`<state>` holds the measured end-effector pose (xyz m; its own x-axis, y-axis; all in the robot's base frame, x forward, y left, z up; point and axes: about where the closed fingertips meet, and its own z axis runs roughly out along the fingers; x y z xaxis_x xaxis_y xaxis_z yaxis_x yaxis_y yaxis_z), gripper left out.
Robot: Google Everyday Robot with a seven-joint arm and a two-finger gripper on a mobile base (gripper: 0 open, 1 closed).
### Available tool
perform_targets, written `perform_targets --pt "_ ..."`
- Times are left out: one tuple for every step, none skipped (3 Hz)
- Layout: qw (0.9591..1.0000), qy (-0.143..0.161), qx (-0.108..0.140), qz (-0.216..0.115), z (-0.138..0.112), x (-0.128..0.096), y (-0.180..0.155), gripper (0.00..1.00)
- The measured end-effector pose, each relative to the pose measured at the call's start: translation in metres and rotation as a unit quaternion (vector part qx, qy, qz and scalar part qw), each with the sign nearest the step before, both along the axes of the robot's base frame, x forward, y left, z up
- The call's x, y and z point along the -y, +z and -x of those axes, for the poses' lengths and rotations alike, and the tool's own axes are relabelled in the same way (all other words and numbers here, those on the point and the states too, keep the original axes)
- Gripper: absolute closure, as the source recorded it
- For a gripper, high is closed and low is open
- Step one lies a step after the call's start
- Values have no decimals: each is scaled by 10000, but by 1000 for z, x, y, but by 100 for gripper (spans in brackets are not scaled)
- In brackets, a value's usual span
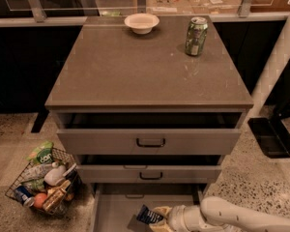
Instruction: Place rxbar blueberry into bottom drawer
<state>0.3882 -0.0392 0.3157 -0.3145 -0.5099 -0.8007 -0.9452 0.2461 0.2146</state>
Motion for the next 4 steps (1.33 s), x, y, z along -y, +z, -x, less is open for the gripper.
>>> perform_targets --pt "9998 -122 -27 157 -10 1 -33 100" --pt "9989 -227 66 409 -26 21 -78 100" --pt "9977 -75 110 669 -36 32 -115 100" --pt "9966 234 -23 788 -38 24 -148 100"
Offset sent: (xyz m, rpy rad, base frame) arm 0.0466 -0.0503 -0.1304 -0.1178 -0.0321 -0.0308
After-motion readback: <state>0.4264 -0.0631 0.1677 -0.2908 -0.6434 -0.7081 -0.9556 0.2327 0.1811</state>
